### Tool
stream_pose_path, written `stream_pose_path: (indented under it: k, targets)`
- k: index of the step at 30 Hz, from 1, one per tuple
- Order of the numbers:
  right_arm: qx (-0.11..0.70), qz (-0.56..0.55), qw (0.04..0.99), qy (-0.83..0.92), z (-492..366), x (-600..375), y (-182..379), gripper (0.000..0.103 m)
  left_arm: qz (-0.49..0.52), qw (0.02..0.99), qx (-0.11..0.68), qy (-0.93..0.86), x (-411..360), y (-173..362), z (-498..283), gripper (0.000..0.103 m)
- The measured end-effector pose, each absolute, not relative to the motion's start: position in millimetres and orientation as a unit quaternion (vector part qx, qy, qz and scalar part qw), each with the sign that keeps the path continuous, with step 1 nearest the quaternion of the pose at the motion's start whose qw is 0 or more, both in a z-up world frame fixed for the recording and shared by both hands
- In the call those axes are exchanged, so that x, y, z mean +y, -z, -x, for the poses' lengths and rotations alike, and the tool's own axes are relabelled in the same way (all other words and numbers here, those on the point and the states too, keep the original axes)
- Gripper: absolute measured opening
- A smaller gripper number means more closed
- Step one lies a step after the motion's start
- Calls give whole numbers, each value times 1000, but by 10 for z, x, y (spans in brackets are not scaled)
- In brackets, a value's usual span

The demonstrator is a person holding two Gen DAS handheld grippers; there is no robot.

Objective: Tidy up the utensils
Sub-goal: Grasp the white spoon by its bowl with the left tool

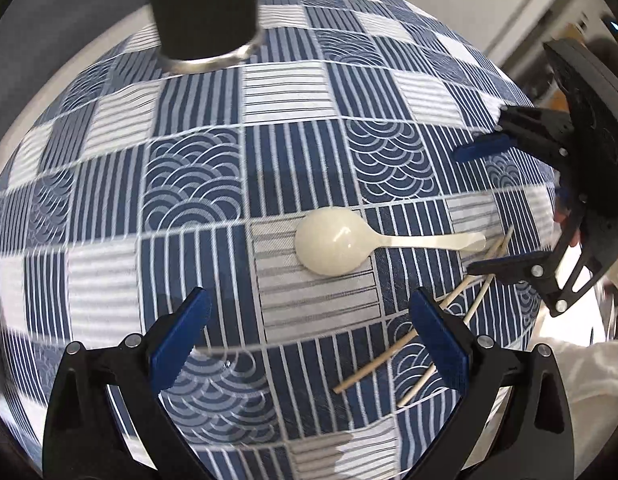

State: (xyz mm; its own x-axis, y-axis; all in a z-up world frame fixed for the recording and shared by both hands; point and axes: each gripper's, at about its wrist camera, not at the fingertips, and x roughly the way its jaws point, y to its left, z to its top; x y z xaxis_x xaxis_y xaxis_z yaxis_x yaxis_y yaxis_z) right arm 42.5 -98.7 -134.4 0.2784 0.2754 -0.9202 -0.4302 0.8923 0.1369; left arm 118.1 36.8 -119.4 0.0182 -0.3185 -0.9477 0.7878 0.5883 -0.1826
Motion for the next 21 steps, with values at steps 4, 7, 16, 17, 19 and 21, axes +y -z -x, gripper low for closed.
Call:
stream_pose_path:
  k: [4,7,16,17,19,21]
  targets:
    - [564,64,799,-200,-455,-954,1416,90,-243,652,565,443,230,1279,-1244,97]
    - [565,65,799,-194,-470,-927,1428,94,-267,634,559,462,145,1338,-1282,97]
    - [570,115,795,-177,-457,-798,1485,97,-344,614,498,506,-75,1457,-1277,97]
    - [572,114,793,-174,-465,-799,1485,97,-362,617,484,503,-94,1480,-1239,99]
    - [579,115,789,-171,-480,-792,1486,97,-363,620,472,510,-110,1499,-1223,99]
    - [582,116,787,-170,-491,-793,1485,97,-364,621,466,514,-123,1505,-1219,99]
